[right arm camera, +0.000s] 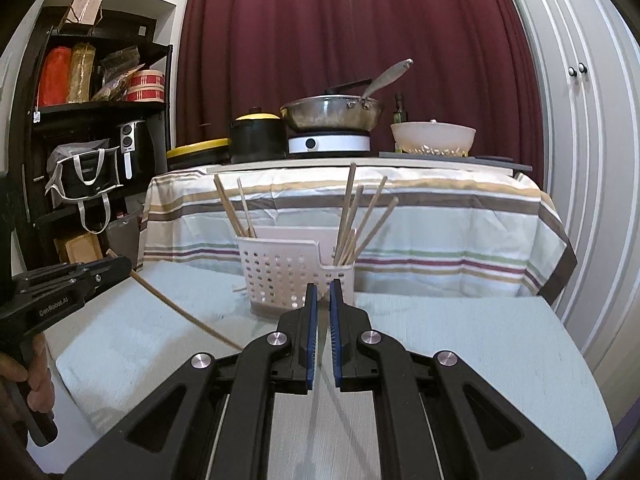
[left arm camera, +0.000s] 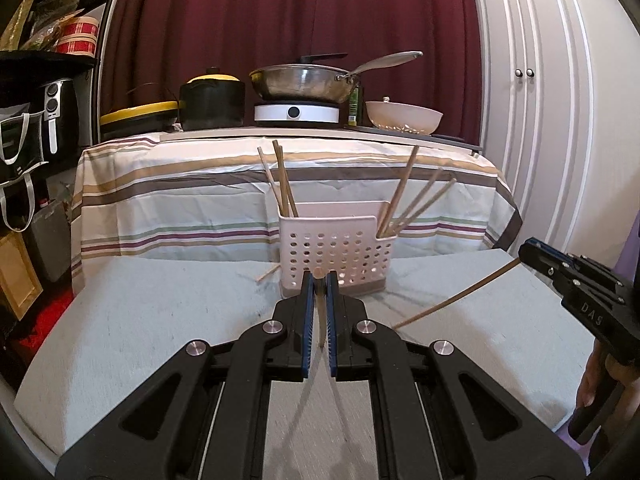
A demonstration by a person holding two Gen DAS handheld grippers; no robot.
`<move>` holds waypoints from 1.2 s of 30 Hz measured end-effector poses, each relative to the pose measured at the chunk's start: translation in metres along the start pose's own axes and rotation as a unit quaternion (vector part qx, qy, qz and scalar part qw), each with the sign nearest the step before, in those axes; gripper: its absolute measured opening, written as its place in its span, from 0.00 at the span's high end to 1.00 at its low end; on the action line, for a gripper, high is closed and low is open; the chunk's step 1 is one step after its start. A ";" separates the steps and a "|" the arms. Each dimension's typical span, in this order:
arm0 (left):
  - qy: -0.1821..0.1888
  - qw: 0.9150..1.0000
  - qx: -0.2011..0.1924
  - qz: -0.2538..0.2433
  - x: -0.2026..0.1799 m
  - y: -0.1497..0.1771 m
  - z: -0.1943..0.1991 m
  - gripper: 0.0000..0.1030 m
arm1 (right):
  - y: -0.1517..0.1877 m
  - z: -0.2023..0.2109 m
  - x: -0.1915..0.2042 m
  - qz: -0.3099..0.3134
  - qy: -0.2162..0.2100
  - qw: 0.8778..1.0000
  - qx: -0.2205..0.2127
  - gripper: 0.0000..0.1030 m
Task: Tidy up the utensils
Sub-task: 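Lift both held chopsticks upright and carry them above the caddy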
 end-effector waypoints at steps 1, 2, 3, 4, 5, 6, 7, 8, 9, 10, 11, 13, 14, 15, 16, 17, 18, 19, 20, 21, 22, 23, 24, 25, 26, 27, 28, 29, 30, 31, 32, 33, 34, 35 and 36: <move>-0.001 1.000 -0.002 -0.002 -0.001 -0.002 -0.002 0.94 | -0.004 -0.002 0.000 0.001 0.000 1.000 -0.002 0.93; -0.002 1.000 -0.004 -0.005 0.000 -0.004 -0.003 0.93 | -0.008 -0.005 0.000 0.003 -0.001 1.000 -0.004 0.93; -0.002 1.000 -0.005 -0.008 -0.001 -0.008 -0.006 0.93 | -0.010 -0.007 0.001 0.004 -0.002 1.000 -0.006 0.93; -0.001 1.000 -0.005 -0.008 0.001 -0.010 -0.008 0.93 | -0.013 -0.009 0.001 0.006 -0.002 1.000 -0.007 0.93; 0.003 1.000 -0.005 -0.006 0.001 -0.014 -0.010 0.93 | -0.017 -0.012 0.001 0.007 -0.004 1.000 -0.009 0.93; 0.007 1.000 -0.004 -0.004 0.002 -0.017 -0.013 0.94 | -0.020 -0.014 0.001 0.008 -0.005 1.000 -0.010 0.93; 0.010 1.000 -0.003 -0.003 0.003 -0.020 -0.015 0.94 | -0.022 -0.016 0.001 0.008 -0.005 1.000 -0.010 0.93; 0.010 1.000 -0.003 -0.002 0.003 -0.024 -0.016 0.94 | -0.026 -0.018 0.002 0.009 -0.007 1.000 -0.010 0.93; 0.010 1.000 -0.005 -0.002 0.004 -0.028 -0.017 0.94 | -0.029 -0.019 0.002 0.007 -0.009 1.000 -0.011 0.93; 0.009 1.000 -0.009 -0.003 0.005 -0.034 -0.017 0.94 | -0.031 -0.020 0.001 0.005 -0.011 1.000 -0.012 0.93; 0.008 1.000 -0.011 -0.005 0.006 -0.038 -0.016 0.94 | -0.035 -0.021 0.000 0.002 -0.015 1.000 -0.012 0.93; 0.012 1.000 -0.017 -0.006 0.007 -0.049 -0.014 0.94 | -0.043 -0.019 0.001 0.002 -0.017 1.000 -0.018 0.93; 0.013 1.000 -0.019 -0.007 0.008 -0.054 -0.014 0.94 | -0.047 -0.018 0.001 0.002 -0.018 1.000 -0.021 0.93; 0.014 1.000 -0.022 -0.008 0.008 -0.059 -0.013 0.94 | -0.051 -0.017 0.001 0.003 -0.019 1.000 -0.024 0.93; 0.015 1.000 -0.025 -0.009 0.009 -0.065 -0.011 0.94 | -0.056 -0.016 0.001 0.004 -0.020 0.999 -0.028 0.93; 0.018 0.999 -0.029 -0.009 0.009 -0.071 -0.010 0.94 | -0.063 -0.014 0.002 0.006 -0.022 0.999 -0.034 0.93; 0.022 0.999 -0.033 -0.008 0.009 -0.078 -0.009 0.94 | -0.067 -0.013 0.002 0.006 -0.023 0.999 -0.038 0.93; 0.025 0.999 -0.035 -0.007 0.008 -0.084 -0.009 0.94 | -0.074 -0.011 0.003 0.008 -0.025 0.999 -0.044 0.93; 0.029 0.999 -0.037 -0.006 0.008 -0.089 -0.009 0.94 | -0.080 -0.010 0.003 0.008 -0.027 0.998 -0.050 0.93; 0.033 0.999 -0.040 -0.005 0.007 -0.095 -0.008 0.94 | -0.085 -0.009 0.003 0.008 -0.030 0.998 -0.054 0.93; 0.037 0.998 -0.044 -0.005 0.006 -0.102 -0.008 0.94 | -0.089 -0.009 0.003 0.008 -0.031 0.998 -0.057 0.93; 0.040 0.998 -0.048 -0.005 0.006 -0.107 -0.007 0.94 | -0.095 -0.008 0.004 0.009 -0.033 0.997 -0.062 0.93; 0.041 0.998 -0.052 -0.005 0.005 -0.112 -0.007 0.94 | -0.101 -0.007 0.004 0.011 -0.035 0.997 -0.067 0.93; 0.044 0.997 -0.058 -0.007 0.003 -0.119 -0.006 0.94 | -0.106 -0.007 0.004 0.012 -0.036 0.997 -0.072 0.93; 0.045 0.997 -0.062 -0.008 0.002 -0.124 -0.005 0.94 | -0.111 -0.007 0.005 0.013 -0.038 0.996 -0.076 0.93; 0.046 0.997 -0.068 -0.009 0.001 -0.131 -0.005 0.94 | -0.117 -0.006 0.005 0.014 -0.040 0.996 -0.081 0.93; 0.047 0.996 -0.072 -0.009 0.000 -0.137 -0.005 0.94 | -0.123 -0.006 0.005 0.015 -0.043 0.995 -0.085 0.93; 0.050 0.996 -0.076 -0.009 0.000 -0.142 -0.004 0.94 | -0.129 -0.005 0.005 0.016 -0.044 0.995 -0.090 0.93; 0.051 0.995 -0.080 -0.009 0.000 -0.148 -0.004 0.94 | -0.133 -0.005 0.005 0.017 -0.045 0.994 -0.094 0.93; 0.052 0.995 -0.087 -0.010 -0.001 -0.156 -0.004 0.94 | -0.138 -0.004 0.005 0.019 -0.044 0.994 -0.098 0.93; 0.051 0.994 -0.093 -0.011 -0.002 -0.161 -0.003 0.94 | -0.145 -0.004 0.005 0.022 -0.043 0.993 -0.105 0.93; 0.051 0.994 -0.098 -0.013 -0.003 -0.167 -0.002 0.94 | -0.148 -0.004 0.005 0.023 -0.043 0.993 -0.108 0.93; 0.051 0.993 -0.106 -0.015 -0.003 -0.174 -0.001 0.94 | -0.152 -0.005 0.005 0.025 -0.043 0.993 -0.111 0.93; 0.050 0.992 -0.112 -0.016 -0.004 -0.180 -0.001 0.94 | -0.156 -0.006 0.005 0.026 -0.042 0.992 -0.115 0.93; 0.050 0.992 -0.116 -0.018 -0.006 -0.184 -0.002 0.94 | -0.160 -0.008 0.005 0.026 -0.043 0.992 -0.117 0.93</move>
Point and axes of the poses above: each gripper's, at about its wrist camera, not at the fingertips, and z roughly against the way its jaws point, x to its left, y to its underside, the point moved 10 cm from there along -z, roughly the way its jaws point, and after that the axes turned 7 degrees about x, right-handed, at the moved point
